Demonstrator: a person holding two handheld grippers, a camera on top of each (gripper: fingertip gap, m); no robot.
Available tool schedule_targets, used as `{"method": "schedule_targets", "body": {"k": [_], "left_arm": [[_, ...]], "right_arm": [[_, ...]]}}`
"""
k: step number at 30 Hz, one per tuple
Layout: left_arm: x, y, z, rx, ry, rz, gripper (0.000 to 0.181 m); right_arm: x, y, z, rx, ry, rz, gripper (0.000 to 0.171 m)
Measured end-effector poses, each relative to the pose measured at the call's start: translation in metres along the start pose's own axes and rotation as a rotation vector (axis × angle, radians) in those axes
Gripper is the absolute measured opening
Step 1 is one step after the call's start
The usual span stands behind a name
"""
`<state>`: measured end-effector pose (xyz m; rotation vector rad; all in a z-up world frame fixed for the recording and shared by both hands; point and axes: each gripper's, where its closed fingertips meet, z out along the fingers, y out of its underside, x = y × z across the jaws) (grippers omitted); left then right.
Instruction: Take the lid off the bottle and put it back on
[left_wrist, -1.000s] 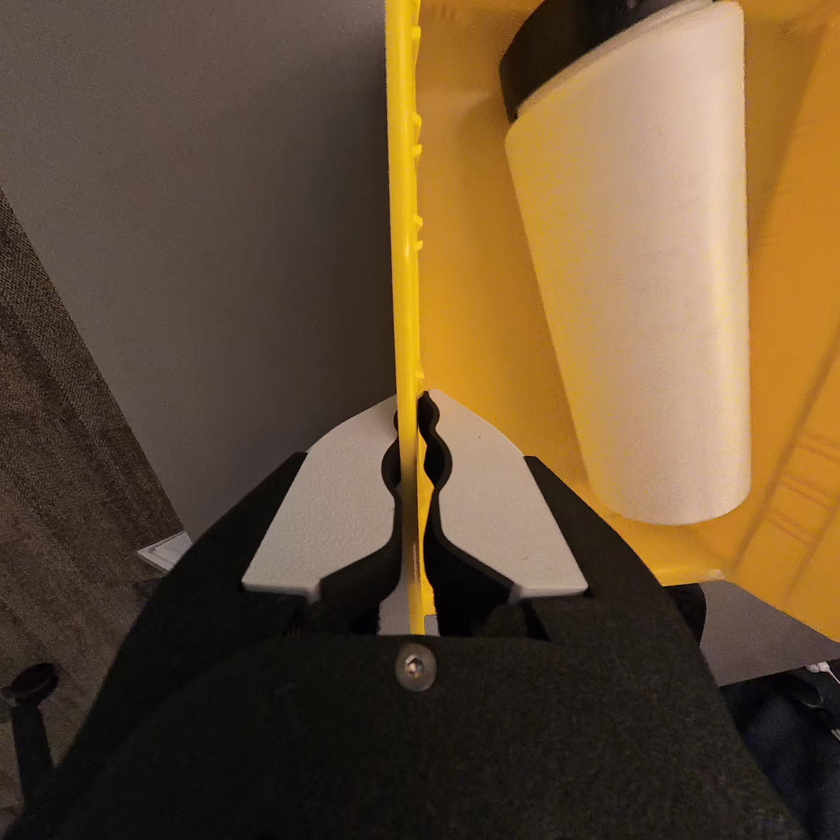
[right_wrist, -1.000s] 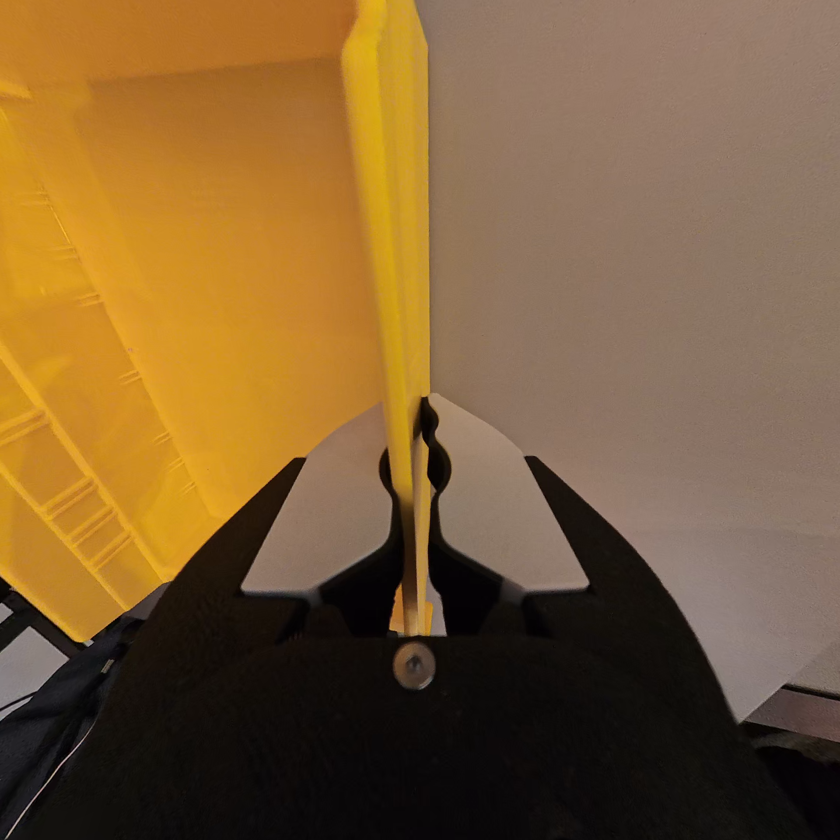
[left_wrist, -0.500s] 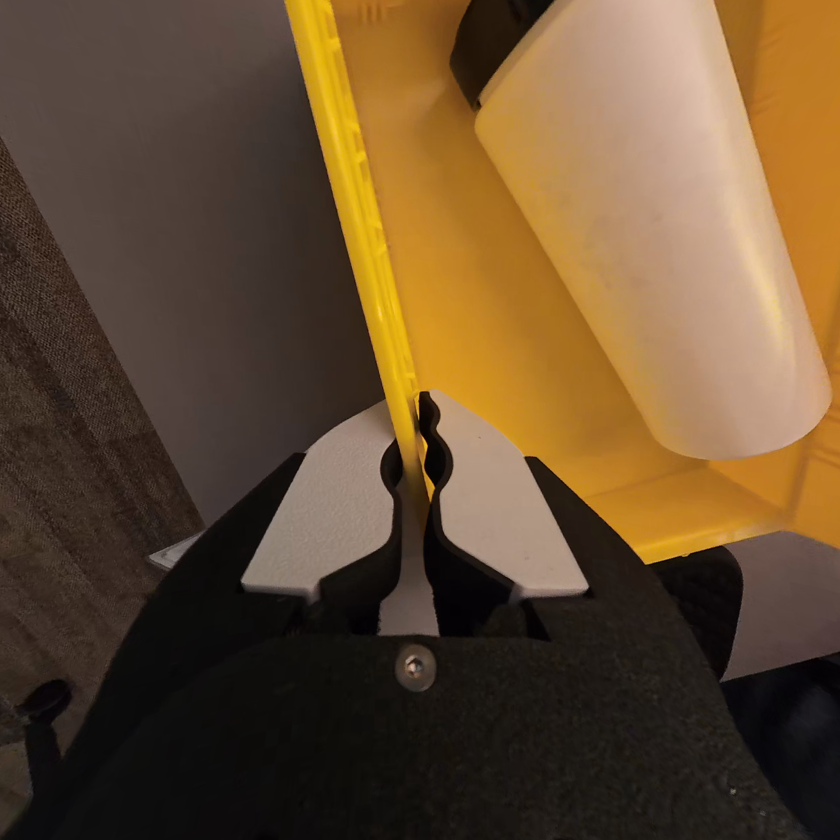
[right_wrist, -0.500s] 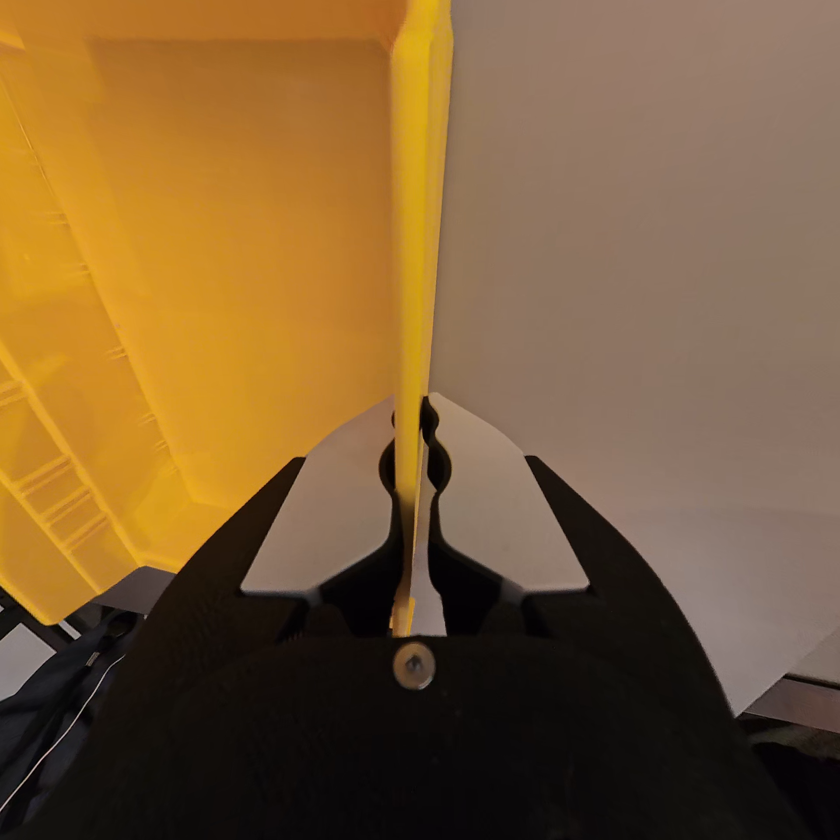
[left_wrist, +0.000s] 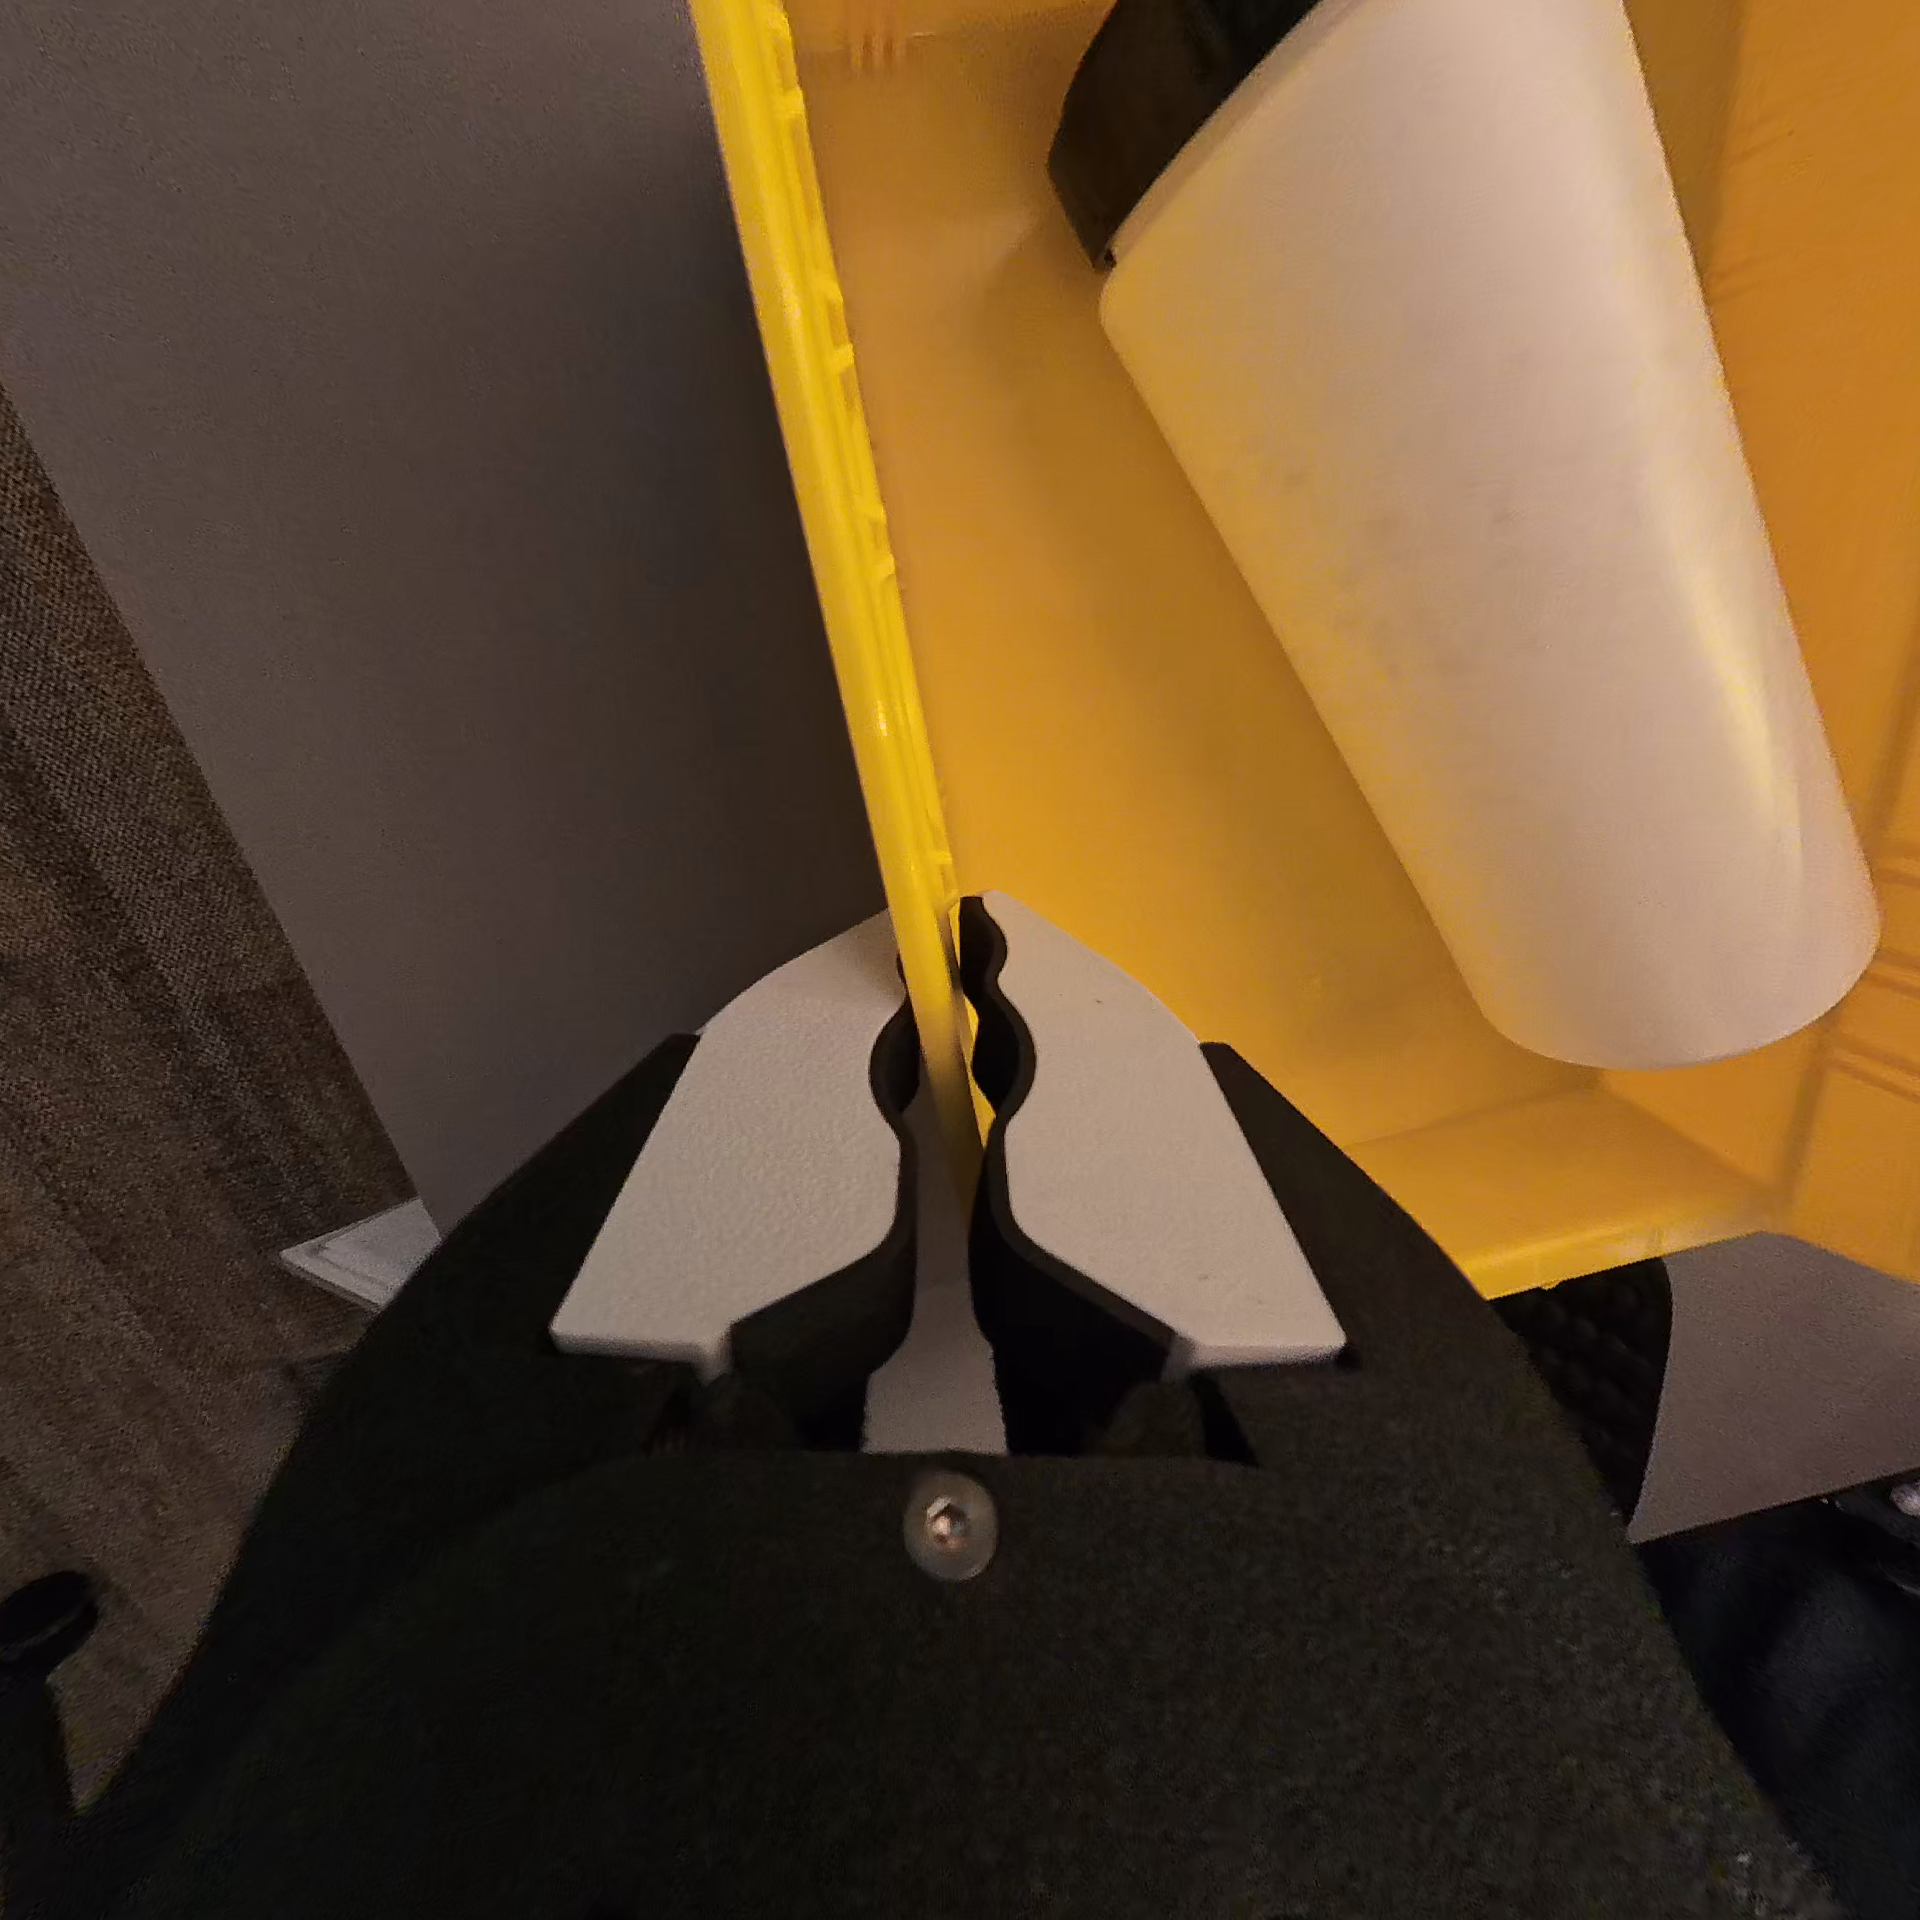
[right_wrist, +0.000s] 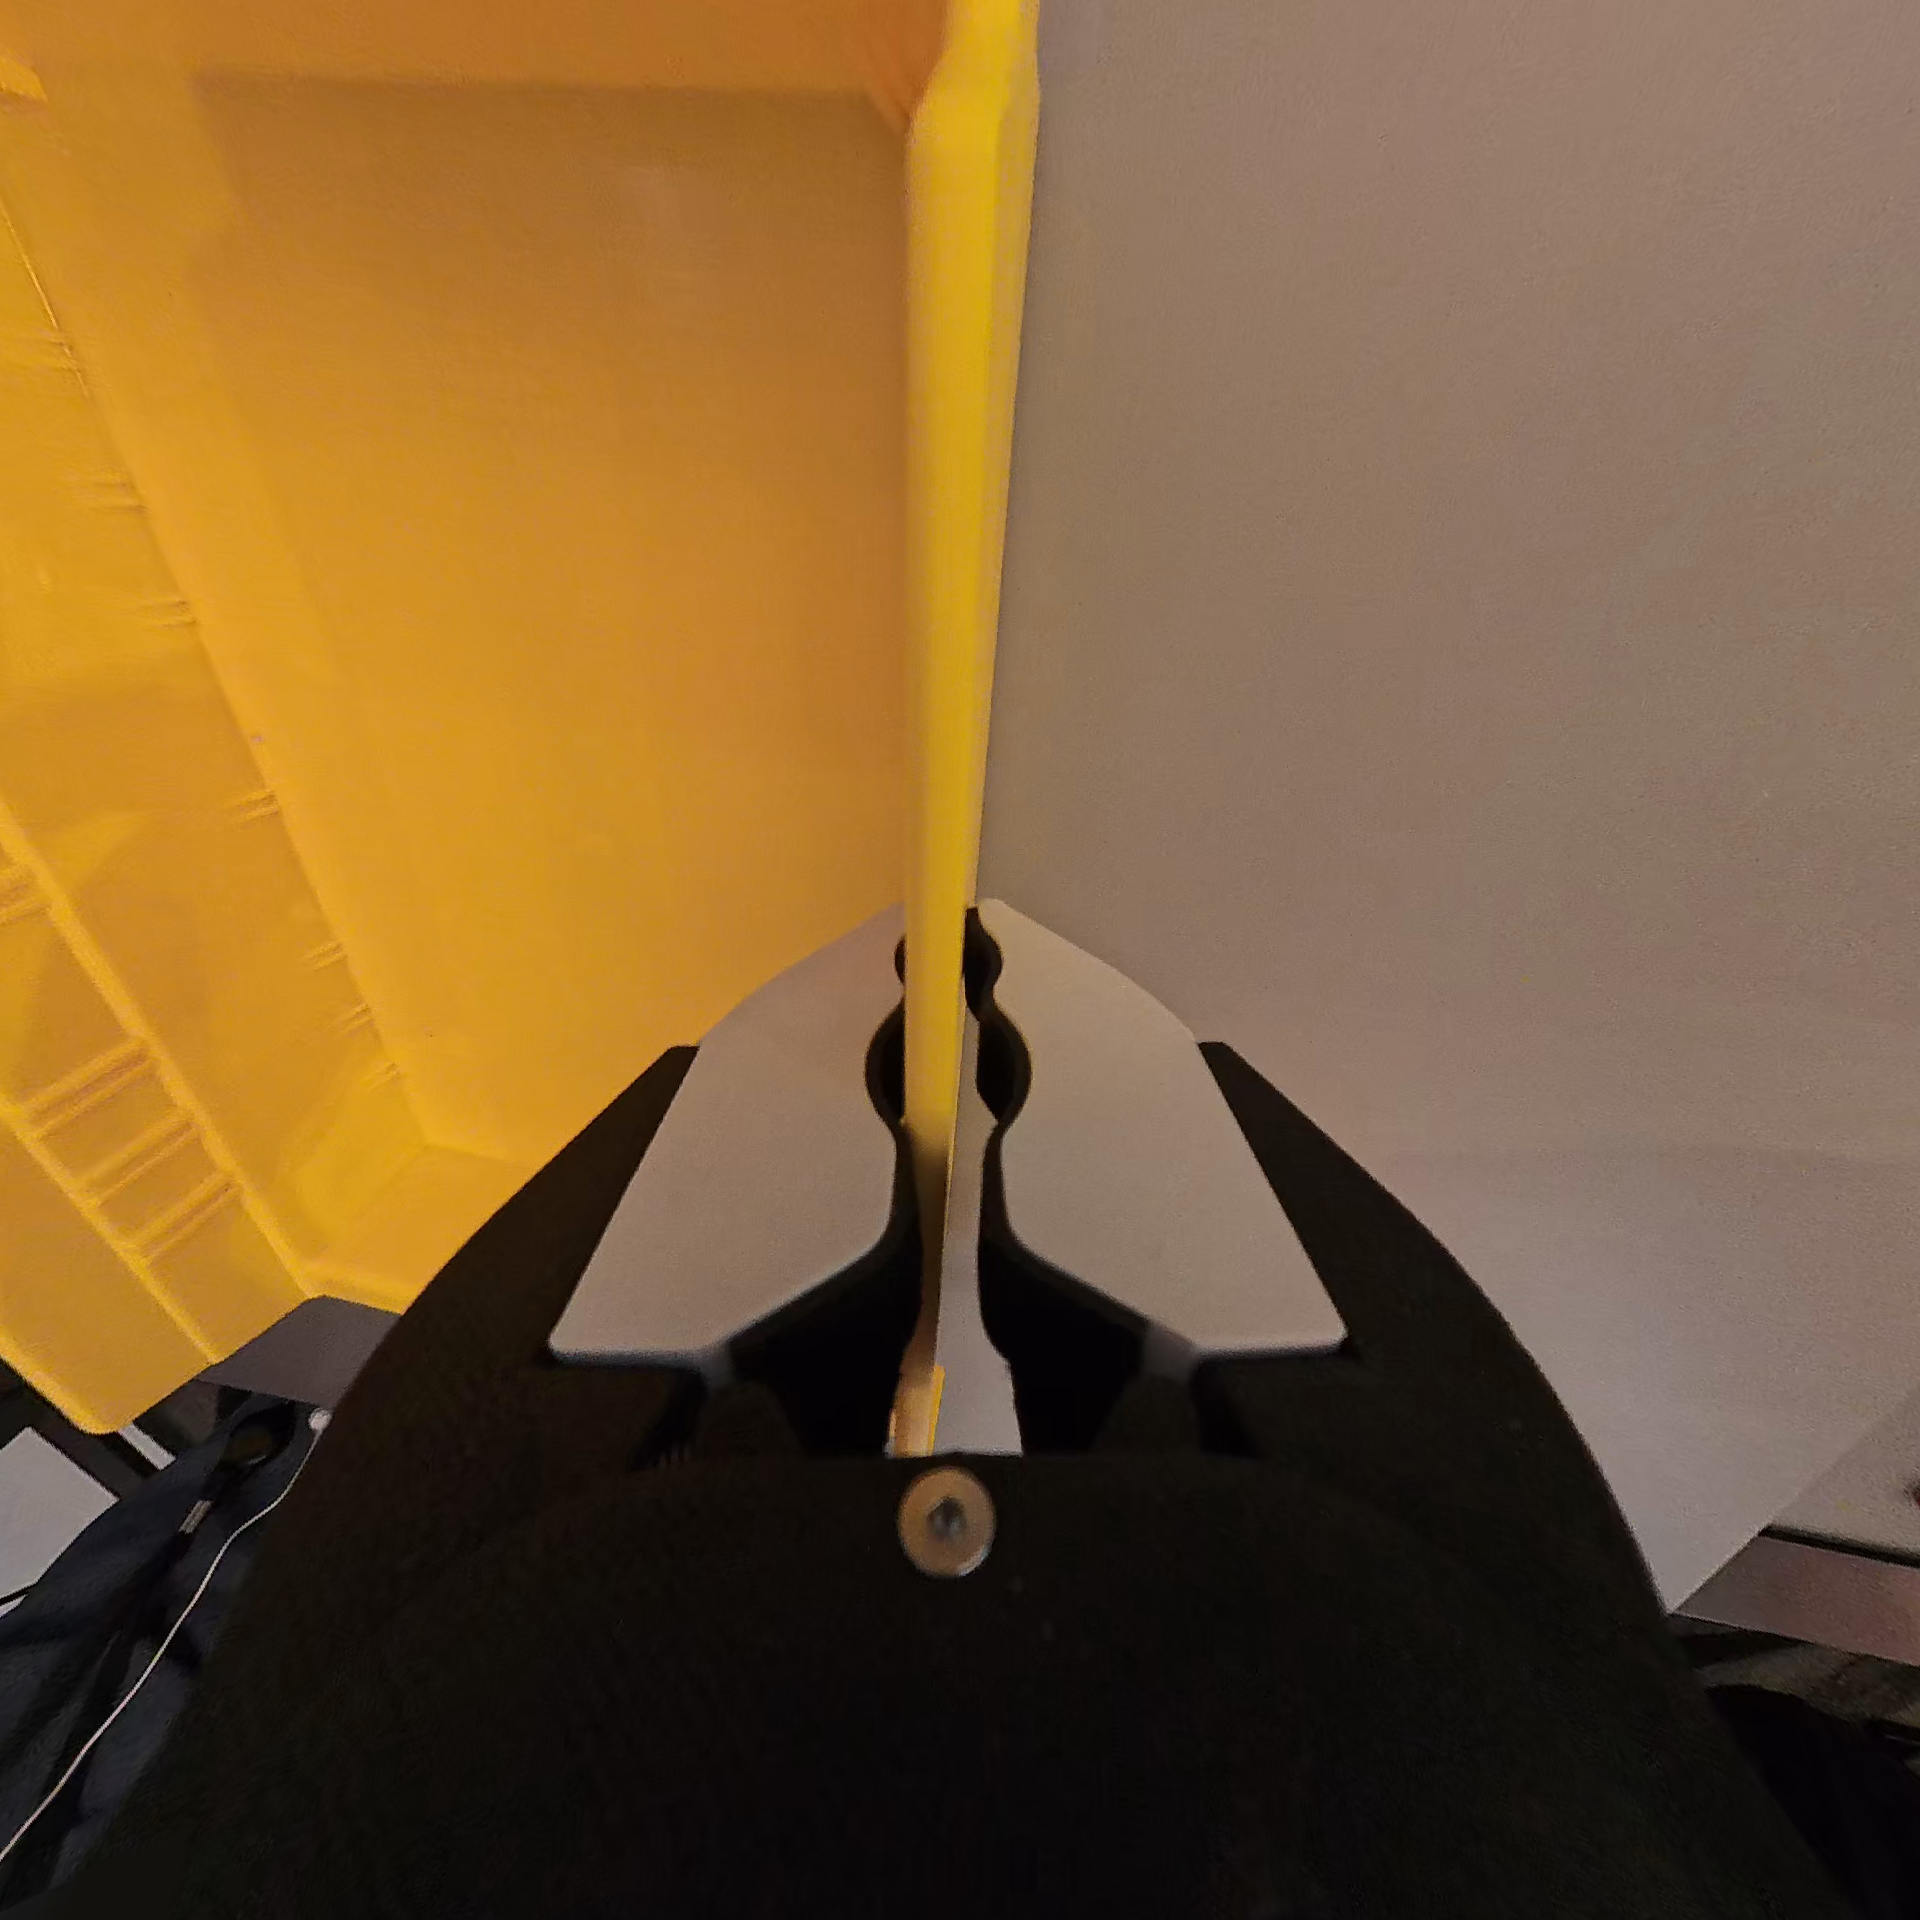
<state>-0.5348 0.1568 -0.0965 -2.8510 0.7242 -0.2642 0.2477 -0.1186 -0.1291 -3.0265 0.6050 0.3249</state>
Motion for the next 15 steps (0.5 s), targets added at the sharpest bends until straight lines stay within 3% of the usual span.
{"method": "schedule_targets", "body": {"k": [4, 6, 15], "left_arm": [[0.0, 0.003, 0.003, -0.002, 0.009, -0.032, 0.006], [-0.004, 0.006, 0.007, -0.001, -0.003, -0.049, 0.018], [0.0, -0.003, -0.011, 0.155, 0.053, -0.131, 0.029]], "right_arm": [[0.002, -0.002, 0.0, 0.006, 0.001, -0.028, 0.007], [0.003, -0.003, 0.0, 0.007, 0.006, -0.04, 0.007], [0.008, -0.01, -0.001, 0.058, 0.02, -0.159, 0.008]]}}
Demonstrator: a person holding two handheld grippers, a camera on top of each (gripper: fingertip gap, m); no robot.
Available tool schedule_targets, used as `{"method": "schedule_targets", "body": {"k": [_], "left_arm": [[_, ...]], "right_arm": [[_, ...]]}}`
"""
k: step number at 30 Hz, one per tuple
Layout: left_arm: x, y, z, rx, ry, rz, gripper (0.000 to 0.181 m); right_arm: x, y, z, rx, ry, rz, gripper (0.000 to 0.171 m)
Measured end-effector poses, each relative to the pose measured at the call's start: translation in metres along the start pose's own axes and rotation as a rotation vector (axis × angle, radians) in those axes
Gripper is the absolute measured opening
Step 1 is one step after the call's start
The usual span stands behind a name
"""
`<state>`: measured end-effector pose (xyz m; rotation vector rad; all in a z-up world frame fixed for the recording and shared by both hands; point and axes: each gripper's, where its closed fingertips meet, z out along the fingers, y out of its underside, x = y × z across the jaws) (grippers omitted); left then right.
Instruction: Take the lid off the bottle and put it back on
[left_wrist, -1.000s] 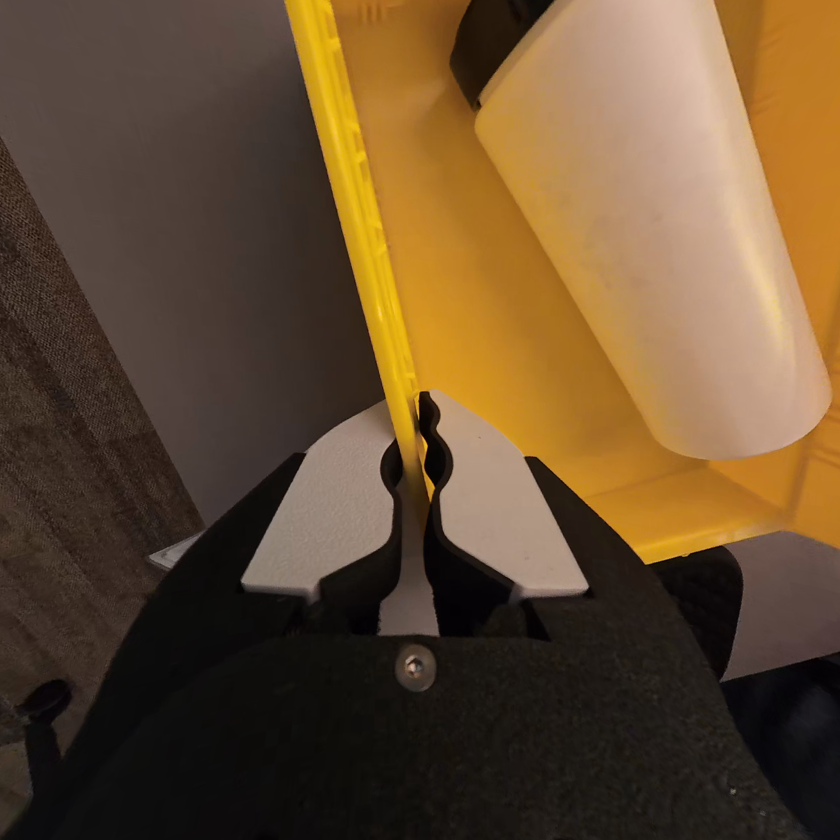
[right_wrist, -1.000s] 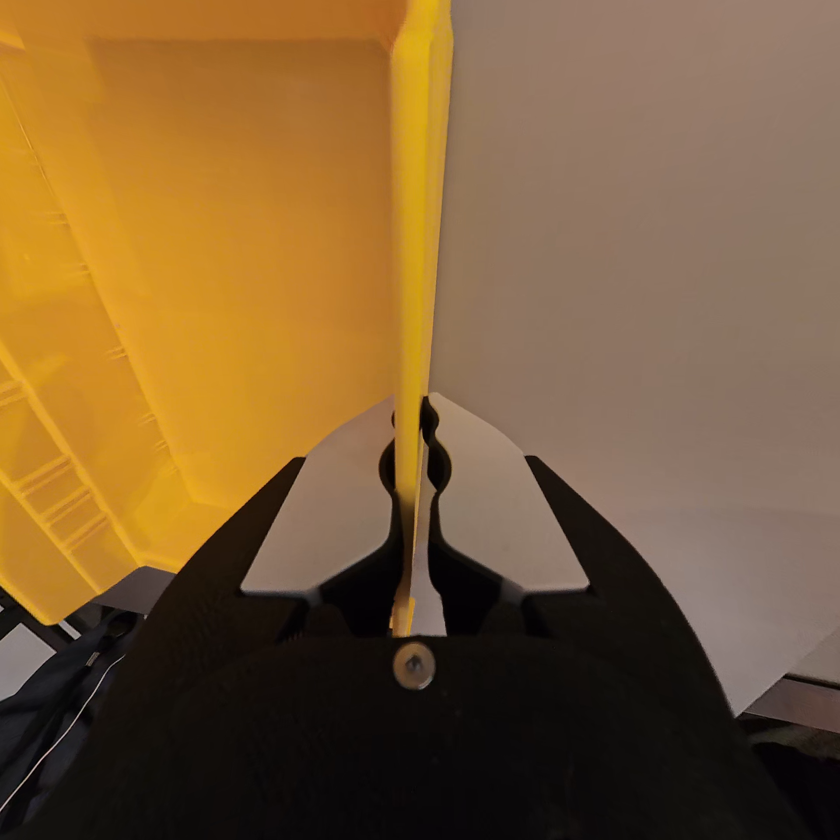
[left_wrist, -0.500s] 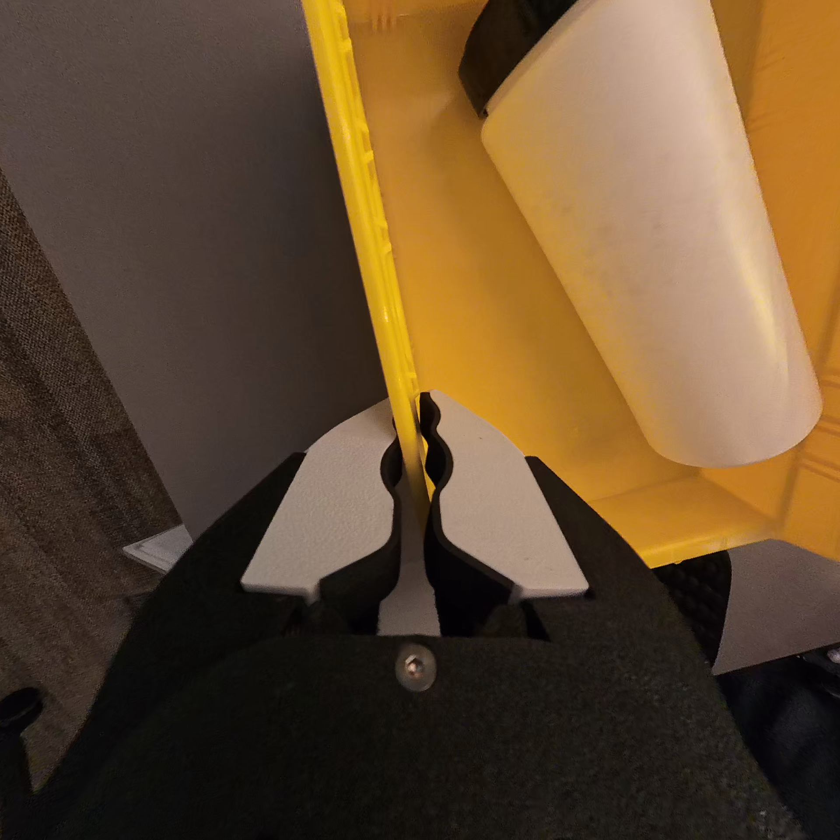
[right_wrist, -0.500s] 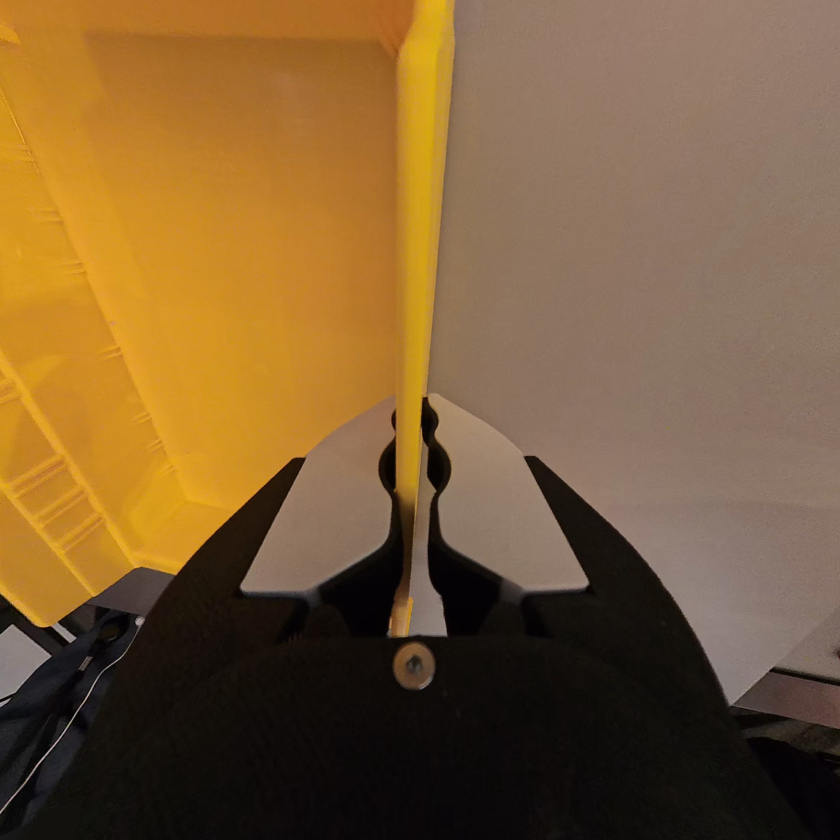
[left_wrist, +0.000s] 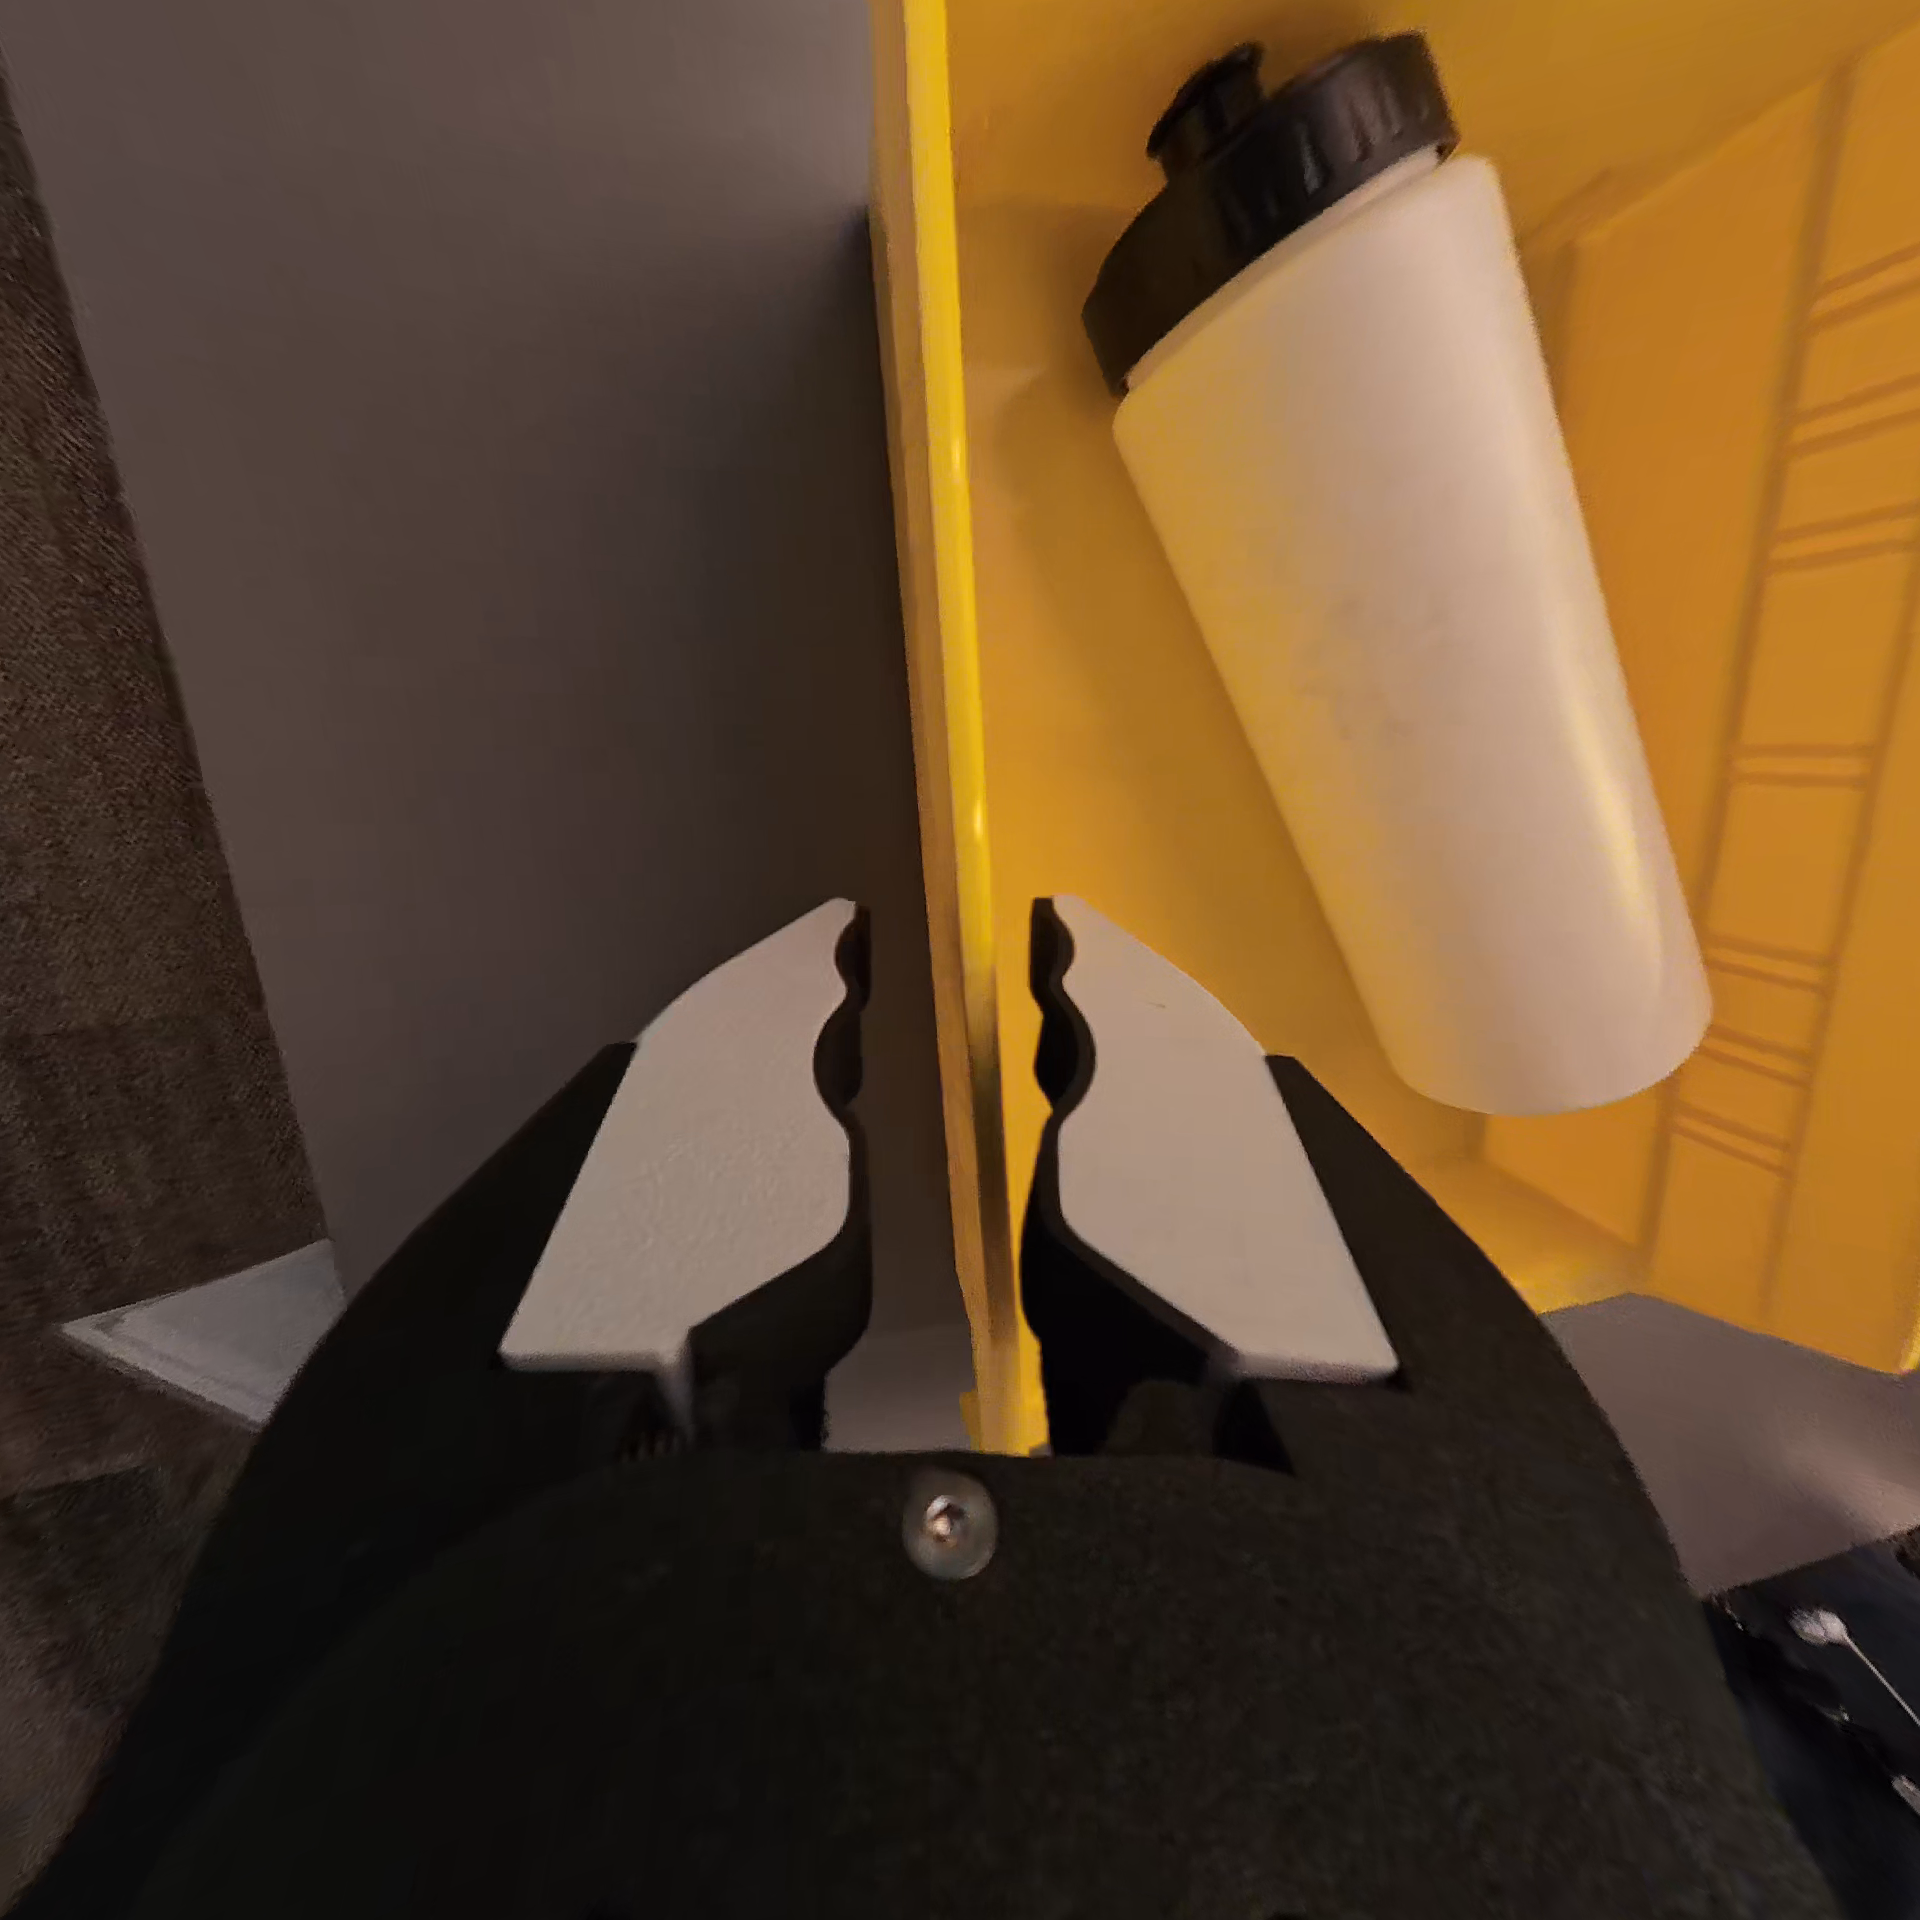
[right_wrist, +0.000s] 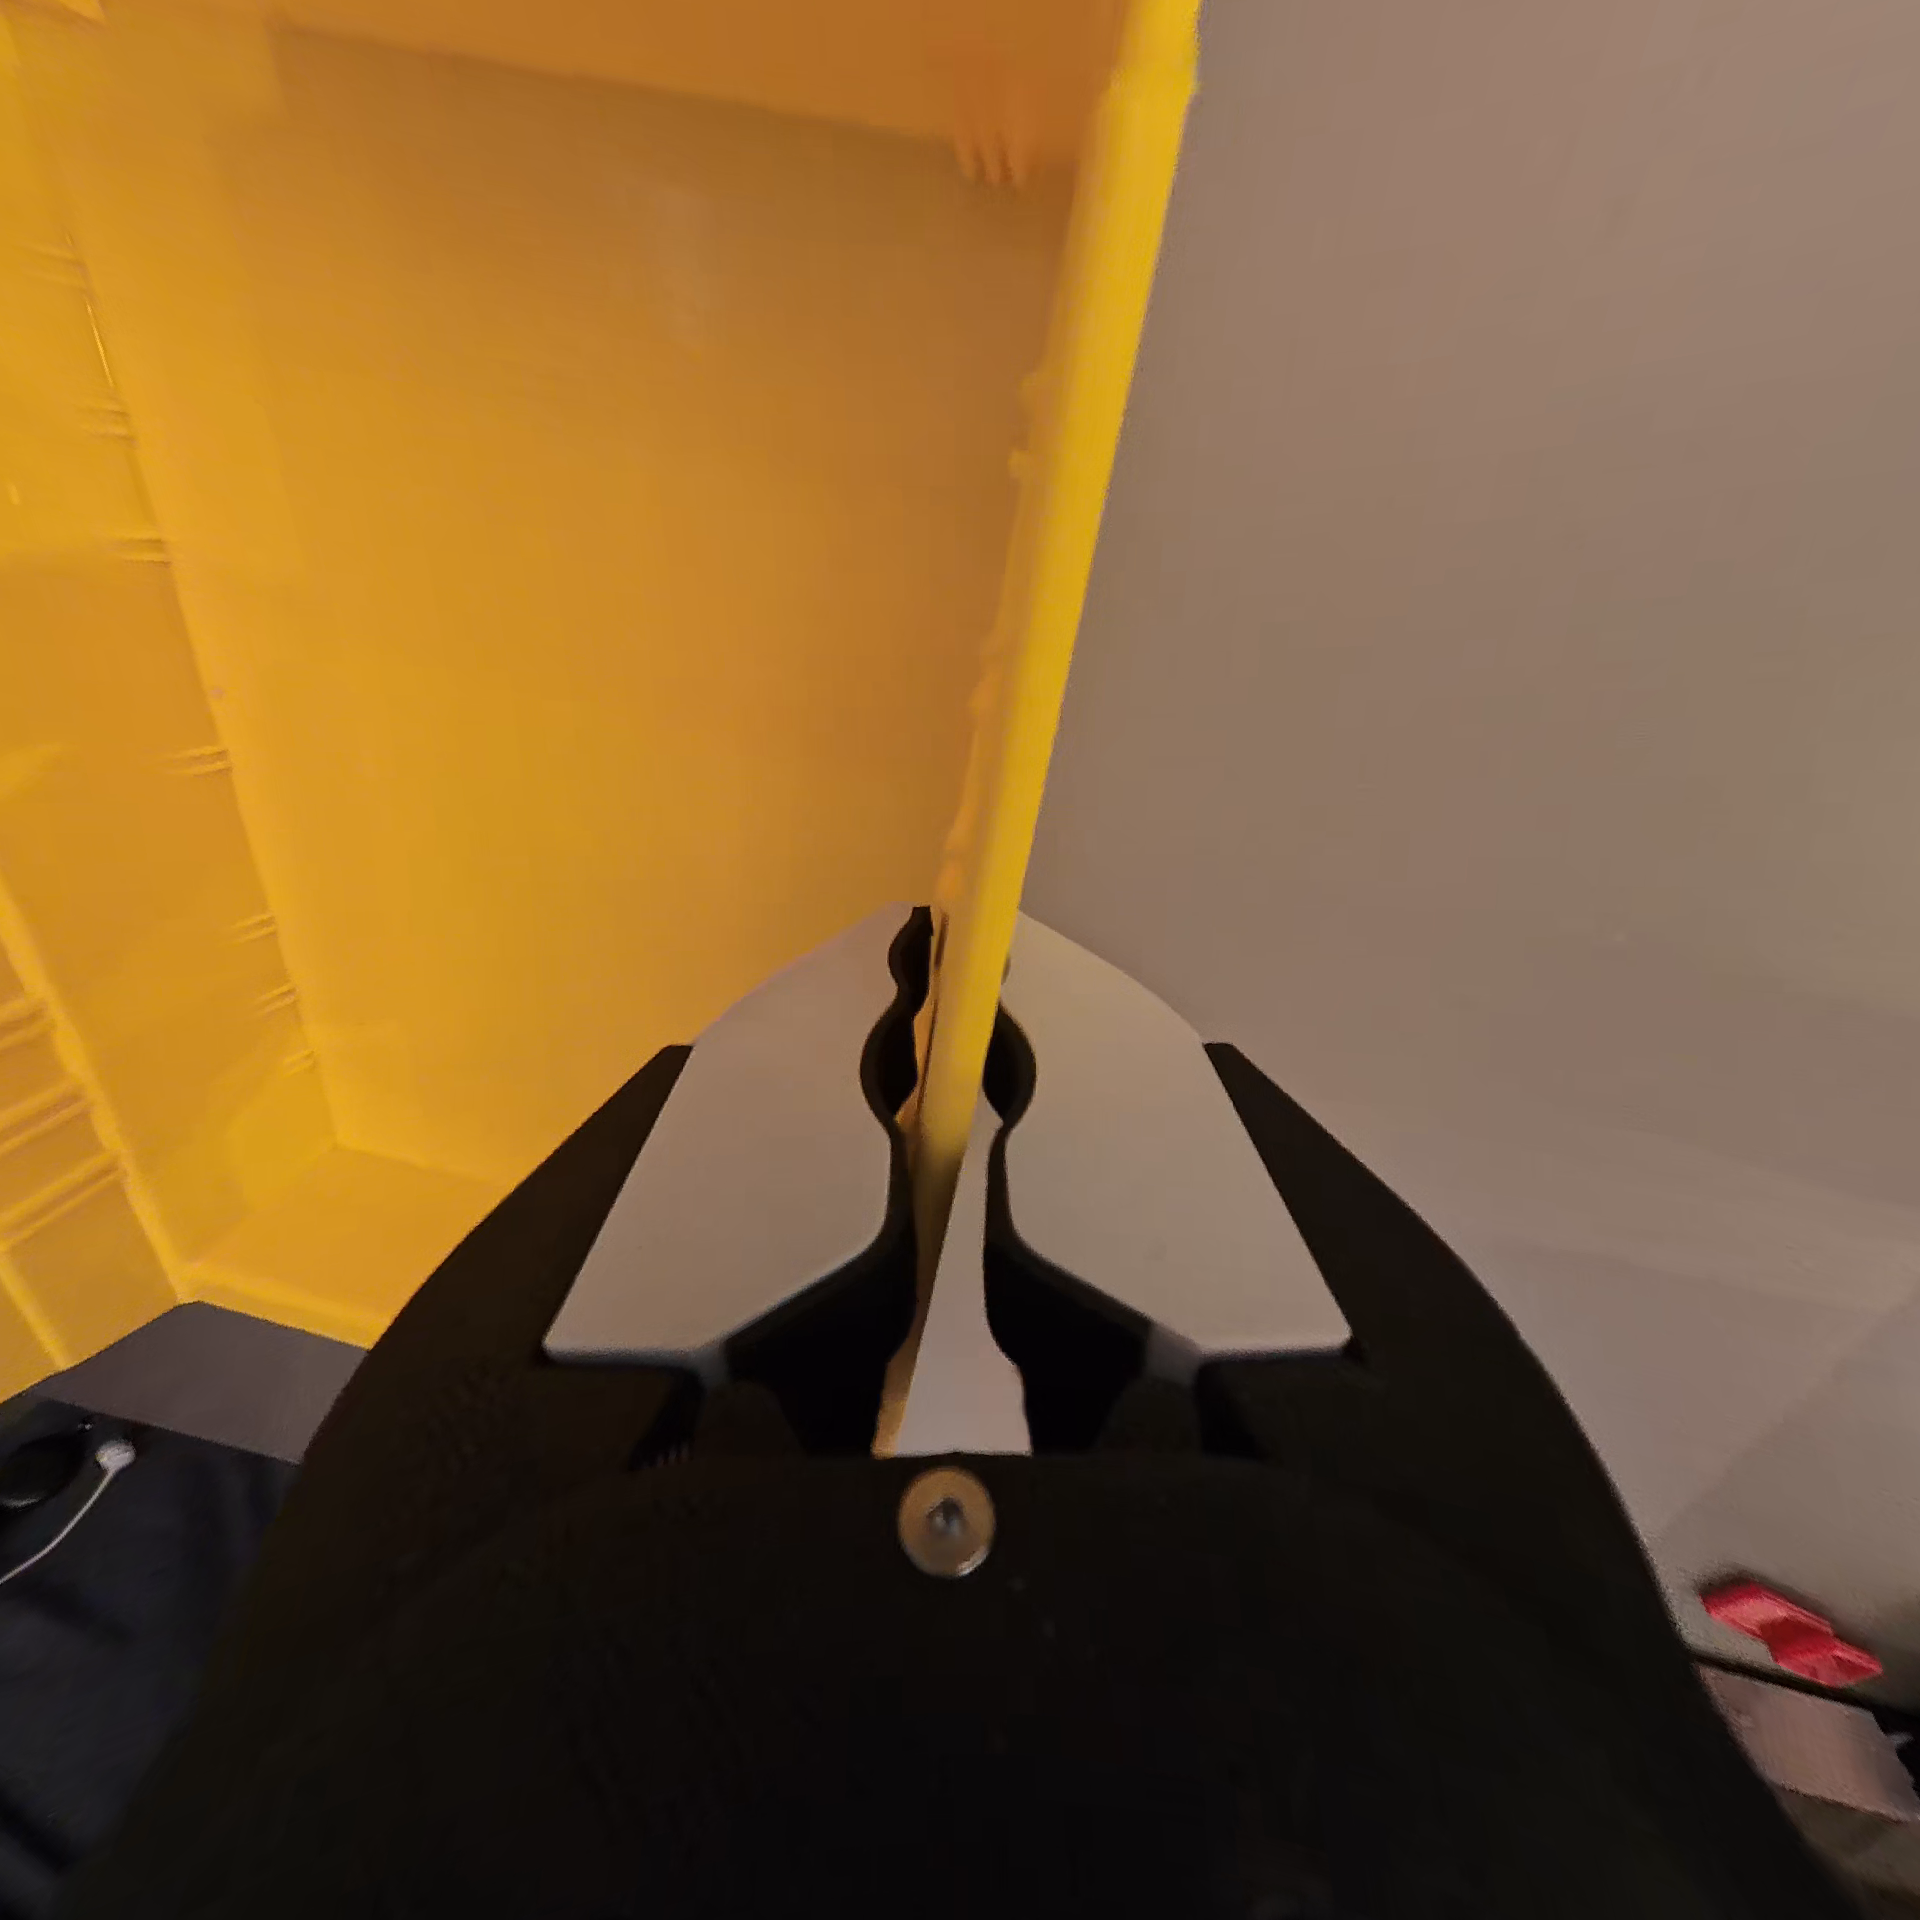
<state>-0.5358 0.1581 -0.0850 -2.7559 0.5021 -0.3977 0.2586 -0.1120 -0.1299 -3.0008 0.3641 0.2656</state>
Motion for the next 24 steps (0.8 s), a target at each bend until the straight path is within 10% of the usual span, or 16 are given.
{"method": "schedule_targets", "body": {"k": [8, 18, 24], "left_arm": [[-0.006, -0.037, -0.099, 0.234, -0.229, 0.125, 0.042], [0.234, -0.143, -0.358, 0.758, 0.127, 0.226, 0.091], [0.35, -0.166, -0.418, 0.967, -0.065, 0.404, 0.106]], "right_arm": [[-0.009, -0.029, -0.06, 0.365, -0.033, -0.05, 0.03], [-0.163, -0.046, -0.466, 1.438, 0.229, -0.273, 0.068], [-0.293, -0.037, -0.548, 1.525, 0.213, -0.424, 0.085]]}}
